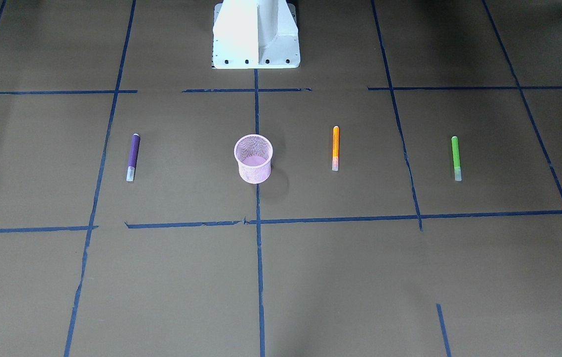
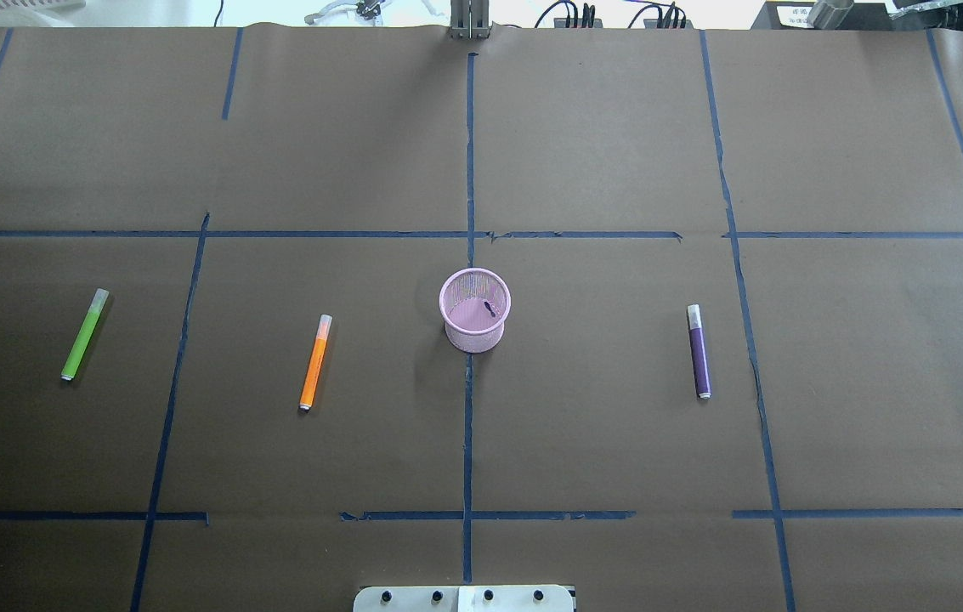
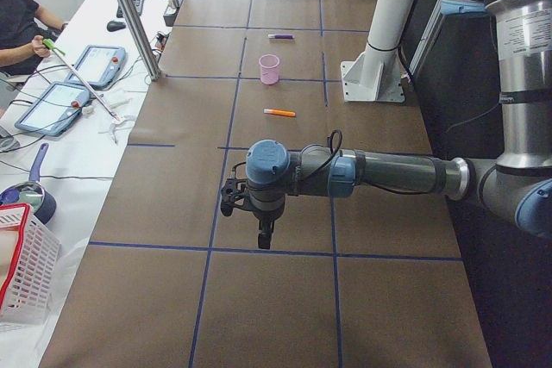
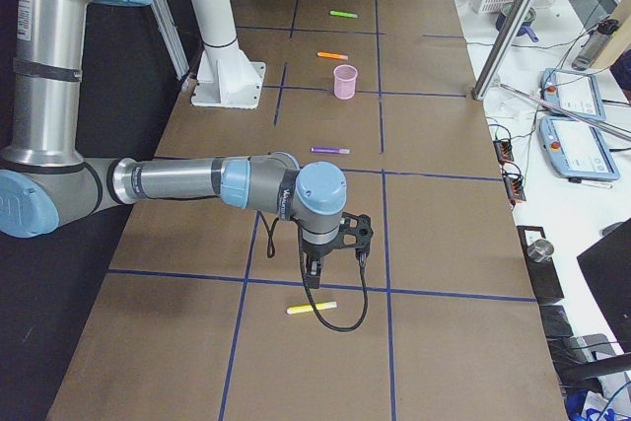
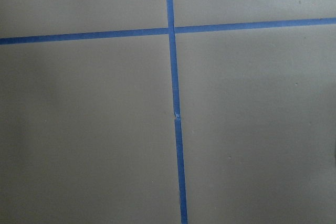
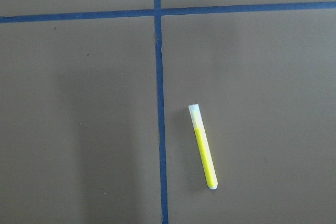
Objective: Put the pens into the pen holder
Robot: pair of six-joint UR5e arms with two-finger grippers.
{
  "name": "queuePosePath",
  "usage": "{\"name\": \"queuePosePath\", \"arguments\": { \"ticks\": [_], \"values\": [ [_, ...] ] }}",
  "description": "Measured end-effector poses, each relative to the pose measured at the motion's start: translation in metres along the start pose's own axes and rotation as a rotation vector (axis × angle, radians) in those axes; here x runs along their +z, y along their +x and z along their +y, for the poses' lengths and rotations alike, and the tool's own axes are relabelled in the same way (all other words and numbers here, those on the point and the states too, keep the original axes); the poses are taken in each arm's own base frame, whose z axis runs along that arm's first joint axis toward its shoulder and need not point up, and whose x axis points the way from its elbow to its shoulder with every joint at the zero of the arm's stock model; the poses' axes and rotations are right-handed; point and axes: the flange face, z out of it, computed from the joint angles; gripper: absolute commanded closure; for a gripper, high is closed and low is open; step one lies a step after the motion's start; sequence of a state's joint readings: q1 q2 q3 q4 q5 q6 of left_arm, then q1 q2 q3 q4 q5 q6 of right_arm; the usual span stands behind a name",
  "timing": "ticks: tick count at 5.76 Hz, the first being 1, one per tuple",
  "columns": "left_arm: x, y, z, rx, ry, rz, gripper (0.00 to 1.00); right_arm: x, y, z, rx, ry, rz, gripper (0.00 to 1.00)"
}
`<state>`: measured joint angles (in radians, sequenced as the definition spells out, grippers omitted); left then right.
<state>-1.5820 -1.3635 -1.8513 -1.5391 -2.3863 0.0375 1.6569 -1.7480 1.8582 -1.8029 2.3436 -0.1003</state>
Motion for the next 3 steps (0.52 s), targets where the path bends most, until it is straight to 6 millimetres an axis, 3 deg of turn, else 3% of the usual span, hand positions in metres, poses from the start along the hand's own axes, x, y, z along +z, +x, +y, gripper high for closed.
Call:
{"name": "queuePosePath", "arguments": {
  "ticks": [3],
  "values": [
    [0.0017, -0.0011, 0.0061, -0.002, 0.000, 0.010, 0.00, 0.0052, 0.0020, 0.0040, -0.003, -0.005, -0.006, 0.00]
  ]
}}
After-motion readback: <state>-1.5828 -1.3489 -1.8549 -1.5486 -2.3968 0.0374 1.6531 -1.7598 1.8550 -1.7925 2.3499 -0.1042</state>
